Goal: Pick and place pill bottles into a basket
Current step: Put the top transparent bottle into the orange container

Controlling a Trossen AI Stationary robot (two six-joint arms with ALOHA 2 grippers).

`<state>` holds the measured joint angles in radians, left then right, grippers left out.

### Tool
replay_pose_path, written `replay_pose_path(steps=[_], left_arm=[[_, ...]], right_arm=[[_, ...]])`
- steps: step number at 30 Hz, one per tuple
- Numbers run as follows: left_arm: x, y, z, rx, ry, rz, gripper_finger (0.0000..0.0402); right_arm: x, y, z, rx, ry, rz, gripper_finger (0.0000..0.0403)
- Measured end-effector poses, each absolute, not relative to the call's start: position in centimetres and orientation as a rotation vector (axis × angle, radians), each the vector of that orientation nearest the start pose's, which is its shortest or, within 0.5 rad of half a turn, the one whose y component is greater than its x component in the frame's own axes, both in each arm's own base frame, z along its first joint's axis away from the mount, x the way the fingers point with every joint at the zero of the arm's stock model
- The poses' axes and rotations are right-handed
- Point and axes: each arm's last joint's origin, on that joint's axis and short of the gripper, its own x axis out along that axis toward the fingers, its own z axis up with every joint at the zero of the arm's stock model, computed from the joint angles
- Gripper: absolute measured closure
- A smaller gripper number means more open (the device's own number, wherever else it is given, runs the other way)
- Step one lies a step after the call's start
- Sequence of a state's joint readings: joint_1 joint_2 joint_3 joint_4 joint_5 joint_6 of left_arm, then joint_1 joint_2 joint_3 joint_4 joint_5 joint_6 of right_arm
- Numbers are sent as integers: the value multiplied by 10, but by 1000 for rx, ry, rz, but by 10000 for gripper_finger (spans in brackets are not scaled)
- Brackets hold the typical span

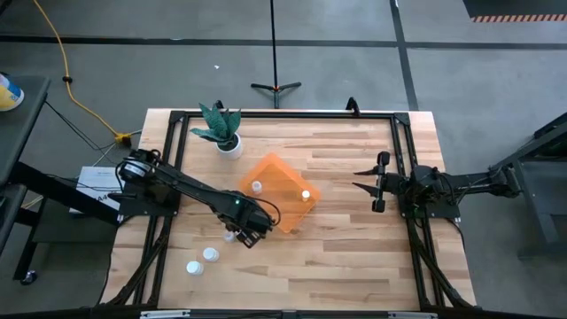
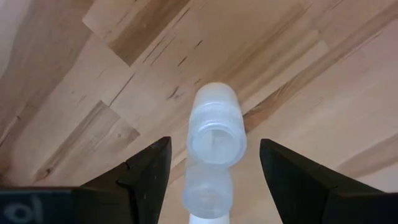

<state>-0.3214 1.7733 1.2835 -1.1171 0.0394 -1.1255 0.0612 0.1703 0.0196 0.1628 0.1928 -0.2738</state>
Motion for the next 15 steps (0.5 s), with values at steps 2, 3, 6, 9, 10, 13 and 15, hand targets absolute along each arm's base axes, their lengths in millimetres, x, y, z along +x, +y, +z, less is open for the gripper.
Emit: replay_pose_path(steps=[2, 3, 6, 9, 10, 13, 15], left_arm=[[298, -100, 202, -633, 1536, 631, 122], [298, -101, 201, -631, 1537, 633, 122], [299, -101, 197, -608, 1551, 621, 122], [302, -102, 191, -559, 1568, 578, 122], [304, -102, 189, -546, 1571, 565, 122], [305, -103, 184, -522, 1586, 550, 122], [306, -103, 181, -521, 1600, 546, 122]], right_arm=[[107, 1, 172, -271, 7, -132, 274], [107, 1, 172, -272, 7, -132, 274], [107, 1, 172, -271, 7, -132, 274], [107, 1, 172, -270, 8, -132, 274], [107, 1, 172, -270, 8, -132, 274], [107, 1, 172, -270, 8, -132, 274], [107, 1, 171, -270, 11, -131, 274]])
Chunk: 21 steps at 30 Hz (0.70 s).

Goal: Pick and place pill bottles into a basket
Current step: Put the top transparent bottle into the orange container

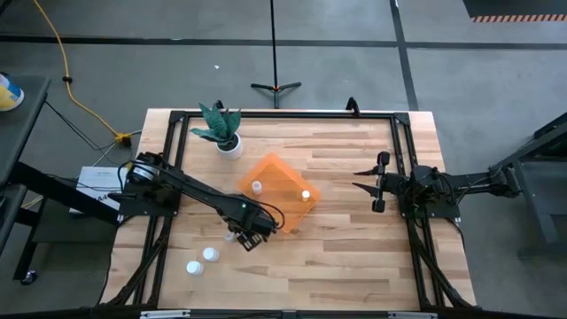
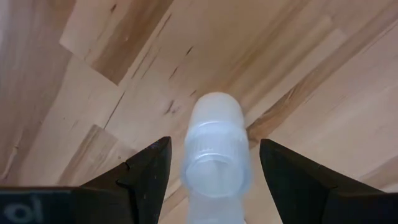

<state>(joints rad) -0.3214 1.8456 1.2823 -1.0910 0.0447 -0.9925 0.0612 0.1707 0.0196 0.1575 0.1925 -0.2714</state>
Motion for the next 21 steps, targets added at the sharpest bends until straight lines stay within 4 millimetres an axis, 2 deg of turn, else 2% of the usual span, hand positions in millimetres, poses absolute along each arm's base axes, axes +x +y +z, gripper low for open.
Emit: replay_pose_path(steps=[6, 16, 21], left_arm=[[306, -104, 180, -520, 1615, 533, 132], [306, -103, 181, -493, 1622, 489, 230], [307, -102, 181, -441, 1627, 427, 225]], right_arm=[[107, 1, 171, -270, 12, -131, 274], [107, 1, 171, -270, 12, -131, 274], [107, 1, 171, -270, 12, -131, 274]])
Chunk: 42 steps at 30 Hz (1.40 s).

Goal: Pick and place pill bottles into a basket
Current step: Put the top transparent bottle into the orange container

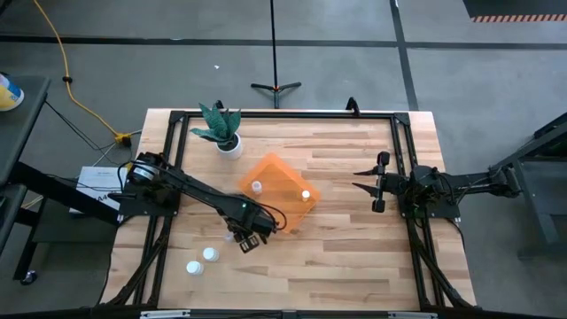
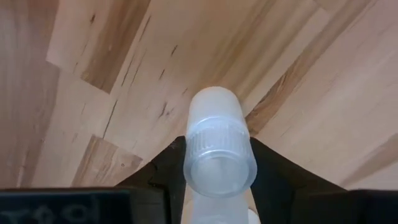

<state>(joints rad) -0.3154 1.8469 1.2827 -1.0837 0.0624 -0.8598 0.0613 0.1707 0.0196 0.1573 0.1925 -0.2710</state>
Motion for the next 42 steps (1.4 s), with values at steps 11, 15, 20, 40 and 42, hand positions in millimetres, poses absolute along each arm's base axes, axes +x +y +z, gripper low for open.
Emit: replay_pose_path(steps=[11, 15, 20, 40, 42], left_arm=[[333, -96, 244, -341, 1537, 297, 231], [347, -82, 273, -267, 1398, 296, 223], [367, -60, 290, -170, 1241, 215, 200], [395, 17, 216, -236, 1510, 275, 204], [396, 17, 214, -235, 1519, 273, 216]], right_arm=[[107, 1, 171, -270, 10, -131, 274], [107, 1, 172, -269, 8, -131, 274], [107, 1, 172, -269, 8, -131, 274], [107, 1, 171, -271, 18, -130, 274], [107, 1, 171, -271, 18, -130, 274]])
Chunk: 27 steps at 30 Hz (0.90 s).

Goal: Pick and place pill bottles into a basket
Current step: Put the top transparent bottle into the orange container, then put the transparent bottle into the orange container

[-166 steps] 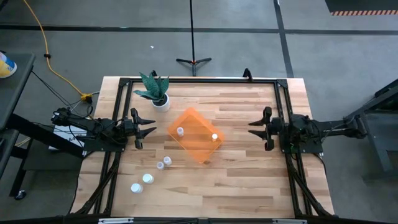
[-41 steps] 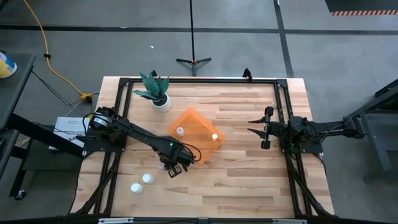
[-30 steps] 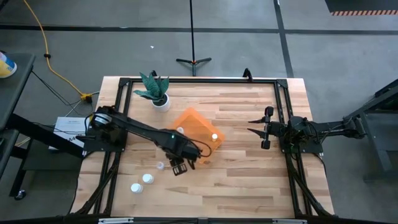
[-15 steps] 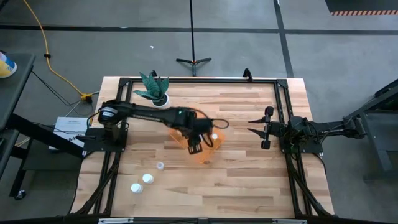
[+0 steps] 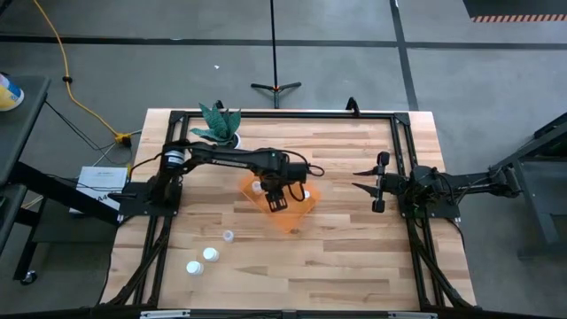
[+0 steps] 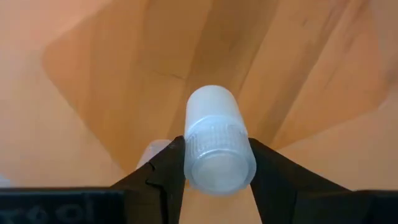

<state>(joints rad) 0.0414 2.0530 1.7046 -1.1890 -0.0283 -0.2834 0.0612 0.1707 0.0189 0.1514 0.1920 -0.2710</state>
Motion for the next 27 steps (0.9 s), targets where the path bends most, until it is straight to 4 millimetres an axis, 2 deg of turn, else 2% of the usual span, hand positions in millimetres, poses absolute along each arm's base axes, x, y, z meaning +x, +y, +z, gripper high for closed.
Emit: replay_pose_path(steps=[5, 16, 20, 27], left_arm=[[391, 15, 202, -256, 1565, 253, 221], [386, 15, 194, -270, 1600, 259, 148], [385, 15, 204, -267, 1627, 262, 130], [386, 12, 238, -323, 1637, 321, 122]], right_arm=[[107, 1, 170, -271, 21, -129, 274], [107, 1, 170, -271, 23, -129, 274], [107, 1, 170, -271, 23, -129, 274], [107, 1, 170, -271, 23, -129, 274]])
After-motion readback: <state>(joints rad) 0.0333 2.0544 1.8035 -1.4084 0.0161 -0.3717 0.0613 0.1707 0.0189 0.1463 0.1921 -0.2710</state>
